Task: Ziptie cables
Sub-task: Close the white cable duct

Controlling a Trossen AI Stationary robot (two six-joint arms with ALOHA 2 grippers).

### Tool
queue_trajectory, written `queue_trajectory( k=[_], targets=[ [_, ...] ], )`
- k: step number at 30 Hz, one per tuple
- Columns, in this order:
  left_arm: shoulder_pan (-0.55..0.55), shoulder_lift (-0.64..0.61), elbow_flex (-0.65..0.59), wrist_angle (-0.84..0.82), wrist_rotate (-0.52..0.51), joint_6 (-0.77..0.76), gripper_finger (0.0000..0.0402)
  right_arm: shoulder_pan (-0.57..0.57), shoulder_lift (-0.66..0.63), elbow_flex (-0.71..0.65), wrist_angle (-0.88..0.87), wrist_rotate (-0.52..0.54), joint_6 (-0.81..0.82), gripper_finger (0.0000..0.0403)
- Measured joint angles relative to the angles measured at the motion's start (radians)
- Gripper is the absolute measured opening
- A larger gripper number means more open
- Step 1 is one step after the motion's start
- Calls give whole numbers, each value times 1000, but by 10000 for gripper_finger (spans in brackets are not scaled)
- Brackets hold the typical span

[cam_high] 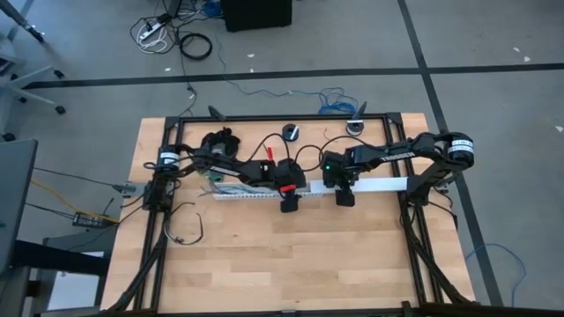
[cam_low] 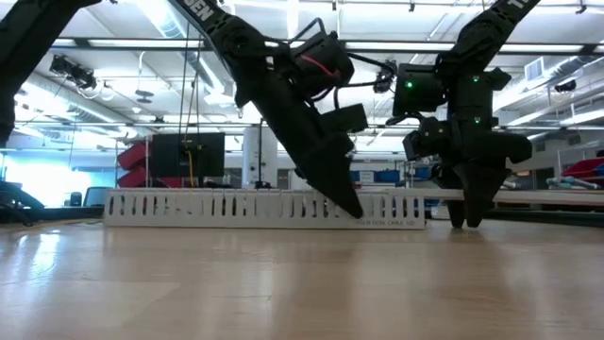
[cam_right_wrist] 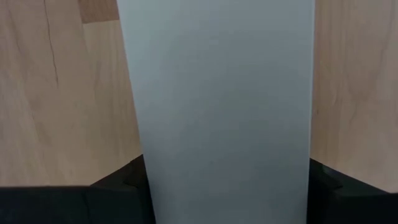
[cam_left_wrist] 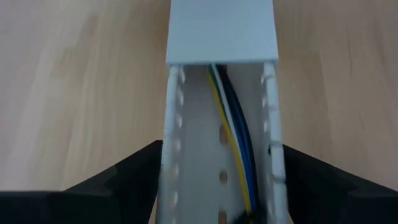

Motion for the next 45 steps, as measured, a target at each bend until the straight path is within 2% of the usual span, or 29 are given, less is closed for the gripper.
queue_trajectory(
  k=[6, 12, 20, 31, 45],
  targets=[
    [2, -54, 0, -124, -21, 3, 280, 0, 0, 1, -7, 3, -4, 228],
    [2, -57, -24, -199, -28, 3, 280, -1, 0, 2, -10, 7, -8, 228],
    [6, -60, -68, -170, -27, -4, 280, -2, -1, 2, -10, 8, -13, 228],
    [6, -56, -54, -128, -30, -83, 257, -3, -2, 2, -7, 17, -6, 223],
    [-3, -54, -53, -43, -28, -88, 250, -3, -3, 4, -1, 7, -1, 224]
  ],
)
